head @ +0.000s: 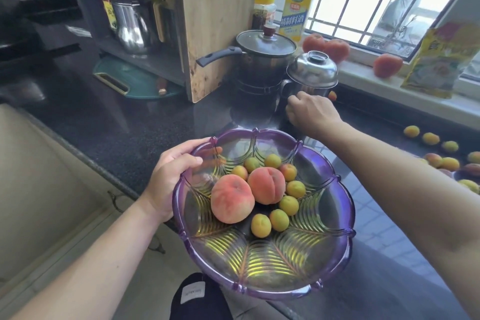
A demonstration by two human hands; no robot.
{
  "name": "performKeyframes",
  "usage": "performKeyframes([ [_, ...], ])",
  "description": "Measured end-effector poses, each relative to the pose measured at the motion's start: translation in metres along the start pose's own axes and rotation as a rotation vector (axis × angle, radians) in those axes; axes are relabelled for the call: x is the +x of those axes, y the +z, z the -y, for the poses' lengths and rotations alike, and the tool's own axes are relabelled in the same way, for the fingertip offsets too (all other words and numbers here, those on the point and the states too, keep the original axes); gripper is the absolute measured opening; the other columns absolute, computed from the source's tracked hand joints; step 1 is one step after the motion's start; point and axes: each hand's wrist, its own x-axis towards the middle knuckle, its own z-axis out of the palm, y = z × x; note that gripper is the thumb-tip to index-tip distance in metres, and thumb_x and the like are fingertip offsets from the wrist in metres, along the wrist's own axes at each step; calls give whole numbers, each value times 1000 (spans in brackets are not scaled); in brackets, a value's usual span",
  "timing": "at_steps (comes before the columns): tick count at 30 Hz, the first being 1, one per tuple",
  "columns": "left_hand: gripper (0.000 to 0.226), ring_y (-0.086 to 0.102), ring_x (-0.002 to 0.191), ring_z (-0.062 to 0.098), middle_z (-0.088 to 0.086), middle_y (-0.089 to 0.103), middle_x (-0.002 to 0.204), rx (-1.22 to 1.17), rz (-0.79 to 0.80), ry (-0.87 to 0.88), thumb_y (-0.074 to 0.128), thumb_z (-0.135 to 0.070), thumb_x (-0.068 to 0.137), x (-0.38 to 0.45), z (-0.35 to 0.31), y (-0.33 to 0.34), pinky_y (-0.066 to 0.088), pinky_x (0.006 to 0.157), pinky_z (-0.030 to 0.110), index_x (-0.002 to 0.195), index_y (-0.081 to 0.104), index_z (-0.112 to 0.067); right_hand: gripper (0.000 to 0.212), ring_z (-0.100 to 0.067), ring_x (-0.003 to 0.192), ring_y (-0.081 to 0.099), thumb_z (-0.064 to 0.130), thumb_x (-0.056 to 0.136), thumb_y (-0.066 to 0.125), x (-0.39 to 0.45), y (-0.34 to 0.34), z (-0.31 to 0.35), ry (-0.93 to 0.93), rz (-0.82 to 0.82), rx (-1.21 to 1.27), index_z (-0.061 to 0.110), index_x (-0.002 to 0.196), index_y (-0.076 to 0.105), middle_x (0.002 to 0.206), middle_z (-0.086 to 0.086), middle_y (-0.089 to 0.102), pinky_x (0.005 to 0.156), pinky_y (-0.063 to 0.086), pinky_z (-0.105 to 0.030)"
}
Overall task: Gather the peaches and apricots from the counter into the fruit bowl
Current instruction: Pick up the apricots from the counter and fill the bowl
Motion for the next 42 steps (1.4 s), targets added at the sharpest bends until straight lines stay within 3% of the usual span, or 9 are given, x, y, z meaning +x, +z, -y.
performKeyframes([
  [6,46,77,106,34,21,78,120,8,-1,5,54,-11,83,-2,-1,2,65,78,41,123,75,-7,15,-18,86,64,27,89,68,-28,-72,11,301,-139,759,16,98,72,88,2,70,81,49,-31],
  [9,43,73,114,41,24,76,125,2,-13,4,54,-11,83,-3,-2,2,57,99,53,119,79,-10,13,-16,80,62,13,86,65,-49,-97,27,217,-141,754,17,94,74,83,6,68,77,47,-28],
  [13,45,75,111,37,24,76,125,2,0,-2,54,-12,84,-4,-3,4,63,87,44,123,75,-6,28,-19,88,58,9,93,55,-63,-81,31,154,69,621,22,109,73,100,0,65,80,45,-28],
  [18,48,76,112,35,24,76,126,5,11,8,53,-12,82,-4,-5,4,66,88,39,126,72,-3,34,-19,86,67,-1,100,49,-80,-63,21,377,398,1302,18,111,76,106,-9,74,81,59,-38],
  [24,50,76,109,33,23,77,121,7,-15,24,53,-9,78,-4,-6,6,65,88,38,123,73,-1,47,-15,111,68,2,92,69,-78,-56,15,35,530,1246,30,130,68,125,10,69,86,58,-29],
  [30,49,77,107,33,22,78,118,0,-17,32,53,-9,79,-4,-6,6,66,86,37,122,73,0,40,-13,87,68,8,94,69,-62,-45,22,-29,734,1199,26,129,69,108,0,76,73,58,-36],
  [33,49,78,107,33,23,78,117,-49,-18,18,51,-7,77,-3,-5,6,66,88,37,121,73,0,52,-17,94,71,-8,92,63,-64,-37,21,-50,798,1243,25,133,66,118,-7,73,73,59,-35],
  [37,48,76,110,36,25,77,120,-48,-9,8,51,-7,79,-2,-5,5,66,91,40,121,73,-1,44,-19,102,71,-8,90,68,-67,-31,24,-18,732,1310,15,128,69,118,-5,74,79,60,-35],
  [42,50,76,110,36,27,75,123,-36,-7,13,51,-8,80,-3,-4,5,66,88,39,124,71,1,33,-20,98,71,-4,91,67,-78,-44,-7,248,498,1459,15,118,72,125,-18,68,87,59,-32],
])
